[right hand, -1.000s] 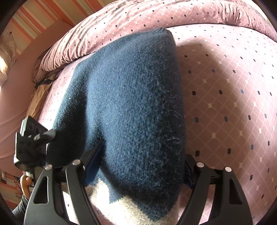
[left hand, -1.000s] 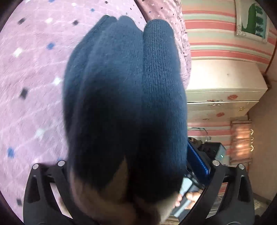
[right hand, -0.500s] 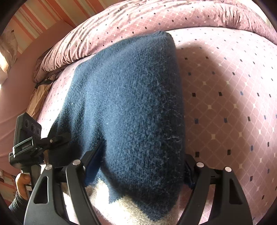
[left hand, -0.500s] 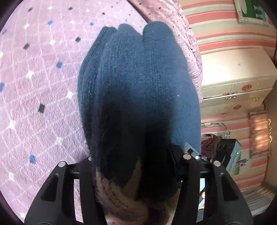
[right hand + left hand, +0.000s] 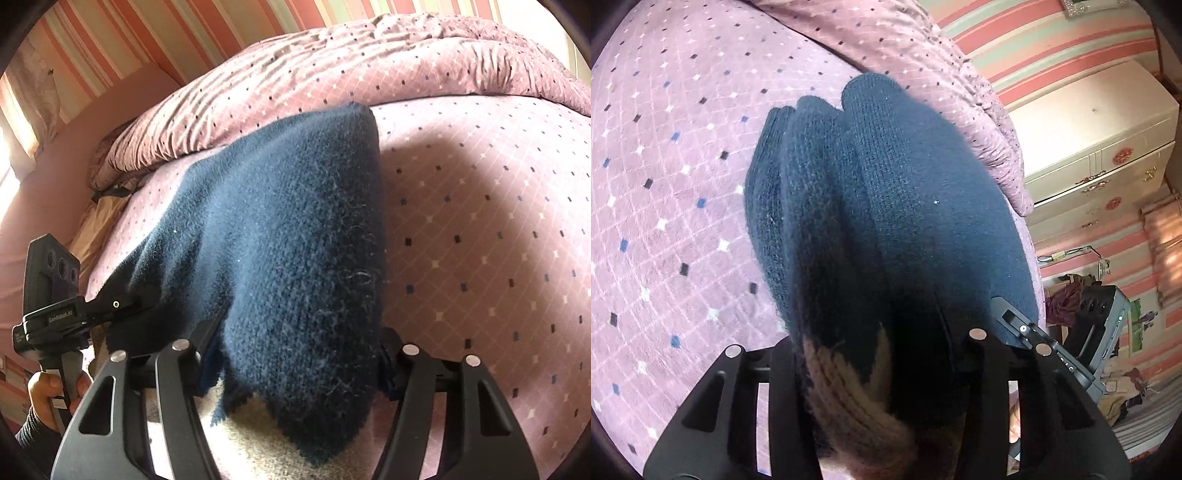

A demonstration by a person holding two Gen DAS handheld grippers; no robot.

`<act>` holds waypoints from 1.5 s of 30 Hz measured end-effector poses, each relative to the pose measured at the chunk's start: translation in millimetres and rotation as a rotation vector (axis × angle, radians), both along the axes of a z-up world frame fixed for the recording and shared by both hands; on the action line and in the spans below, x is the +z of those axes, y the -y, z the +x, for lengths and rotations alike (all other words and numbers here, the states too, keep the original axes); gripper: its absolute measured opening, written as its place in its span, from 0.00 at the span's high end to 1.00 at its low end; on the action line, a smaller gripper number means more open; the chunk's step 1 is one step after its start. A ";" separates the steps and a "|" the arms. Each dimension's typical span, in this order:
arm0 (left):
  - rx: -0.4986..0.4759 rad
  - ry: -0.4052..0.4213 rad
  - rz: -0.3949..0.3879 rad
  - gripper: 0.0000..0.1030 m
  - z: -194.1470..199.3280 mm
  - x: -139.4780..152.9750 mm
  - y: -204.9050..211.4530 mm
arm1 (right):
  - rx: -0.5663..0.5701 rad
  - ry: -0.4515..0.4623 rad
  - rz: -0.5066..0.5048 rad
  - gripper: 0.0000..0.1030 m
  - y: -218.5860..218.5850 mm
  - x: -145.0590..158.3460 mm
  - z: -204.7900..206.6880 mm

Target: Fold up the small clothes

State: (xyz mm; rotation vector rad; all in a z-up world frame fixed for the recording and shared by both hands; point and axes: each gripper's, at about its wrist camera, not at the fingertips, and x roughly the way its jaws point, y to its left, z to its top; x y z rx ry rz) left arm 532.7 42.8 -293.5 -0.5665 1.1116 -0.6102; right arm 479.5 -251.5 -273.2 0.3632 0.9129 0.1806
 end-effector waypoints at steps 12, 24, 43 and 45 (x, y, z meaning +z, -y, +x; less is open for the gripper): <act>-0.101 0.056 0.015 0.67 -26.5 8.7 84.9 | -0.090 0.019 0.008 0.41 81.8 12.1 -57.5; -0.200 0.026 -0.051 0.67 -85.8 -9.6 207.1 | -0.196 0.008 -0.050 0.42 201.2 10.9 -146.9; -0.065 0.114 0.123 0.06 -111.8 -60.0 233.8 | -0.172 0.063 0.020 0.28 233.5 -64.1 -165.0; -0.056 0.126 0.127 0.03 -112.6 -60.4 233.0 | -0.178 0.075 -0.004 0.20 235.0 -65.7 -165.3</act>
